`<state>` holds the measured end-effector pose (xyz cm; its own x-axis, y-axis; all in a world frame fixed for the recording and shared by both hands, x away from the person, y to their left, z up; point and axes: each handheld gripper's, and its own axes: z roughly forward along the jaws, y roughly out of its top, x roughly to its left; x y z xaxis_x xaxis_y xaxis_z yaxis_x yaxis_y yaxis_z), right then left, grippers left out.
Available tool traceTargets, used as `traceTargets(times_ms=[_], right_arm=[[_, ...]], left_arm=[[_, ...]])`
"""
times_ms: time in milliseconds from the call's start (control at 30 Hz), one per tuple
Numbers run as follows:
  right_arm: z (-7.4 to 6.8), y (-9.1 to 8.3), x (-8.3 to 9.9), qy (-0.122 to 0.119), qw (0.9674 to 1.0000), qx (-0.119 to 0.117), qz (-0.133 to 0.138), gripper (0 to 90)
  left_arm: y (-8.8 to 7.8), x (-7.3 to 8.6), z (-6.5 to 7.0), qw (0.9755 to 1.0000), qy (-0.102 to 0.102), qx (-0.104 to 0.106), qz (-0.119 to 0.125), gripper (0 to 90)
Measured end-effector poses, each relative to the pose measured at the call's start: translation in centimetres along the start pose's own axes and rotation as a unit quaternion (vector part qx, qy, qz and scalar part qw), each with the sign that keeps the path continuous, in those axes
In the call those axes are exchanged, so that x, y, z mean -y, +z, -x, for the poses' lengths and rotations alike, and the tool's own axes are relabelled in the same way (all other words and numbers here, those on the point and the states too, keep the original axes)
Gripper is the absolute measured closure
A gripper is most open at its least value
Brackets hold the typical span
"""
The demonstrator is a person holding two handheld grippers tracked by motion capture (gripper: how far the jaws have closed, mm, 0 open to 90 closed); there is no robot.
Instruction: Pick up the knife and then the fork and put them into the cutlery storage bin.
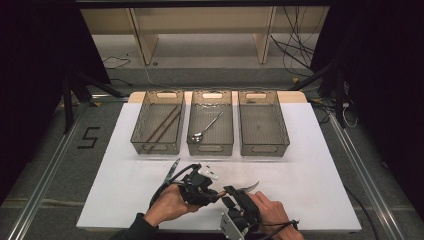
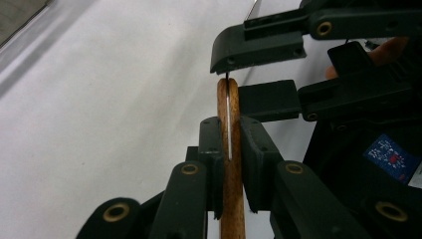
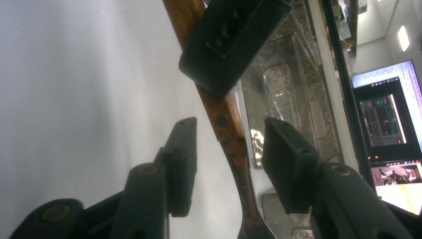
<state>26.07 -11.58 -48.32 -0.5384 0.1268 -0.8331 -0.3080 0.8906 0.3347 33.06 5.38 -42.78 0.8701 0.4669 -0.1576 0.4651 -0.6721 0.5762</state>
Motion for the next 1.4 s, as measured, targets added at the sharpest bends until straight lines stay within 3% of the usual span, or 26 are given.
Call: traceTargets(times_ms=[267, 367, 733, 833, 1100, 1267, 1400], right_arm=[[-0.3, 0.0, 0.0, -0.002, 1.0, 0.002, -0.005, 64.9], [-0.2, 0.1, 0.0, -0.021, 0.9998, 0.006, -0.001, 67.1], [-0.6, 0.0, -0.1, -0.032, 0.9995, 0.005, -0.003, 74.4], [-0.6, 0.1, 0.0, -0.051, 0.9987, 0.01, 0.002, 75.9], [-0.6, 0.1, 0.0, -0.062, 0.9981, 0.007, 0.002, 78.0], [-0.5, -0.2, 0.0, -0.05, 0.9987, 0.009, 0.003, 78.2], [-0.3, -0.2, 0.0, -0.047, 0.9988, 0.011, 0.006, 78.2]], left_arm=[[-0.1, -0.1, 0.0, 1.0, 0.004, 0.007, -0.005, 80.4], [-0.1, -0.1, 0.0, 0.9999, 0.005, 0.01, -0.009, 80.4], [0.1, -0.1, -0.1, 0.9998, -0.002, 0.013, -0.011, 80.2], [0.1, 0.0, -0.2, 0.9999, -0.004, 0.013, -0.007, 80.0], [-0.2, 0.0, -0.2, 0.9998, -0.009, 0.018, 0.001, 78.7], [-0.7, -0.2, -0.1, 0.9996, -0.012, 0.021, 0.012, 68.0], [-1.9, -0.3, -0.3, 0.9989, -0.021, 0.017, 0.038, 57.5]])
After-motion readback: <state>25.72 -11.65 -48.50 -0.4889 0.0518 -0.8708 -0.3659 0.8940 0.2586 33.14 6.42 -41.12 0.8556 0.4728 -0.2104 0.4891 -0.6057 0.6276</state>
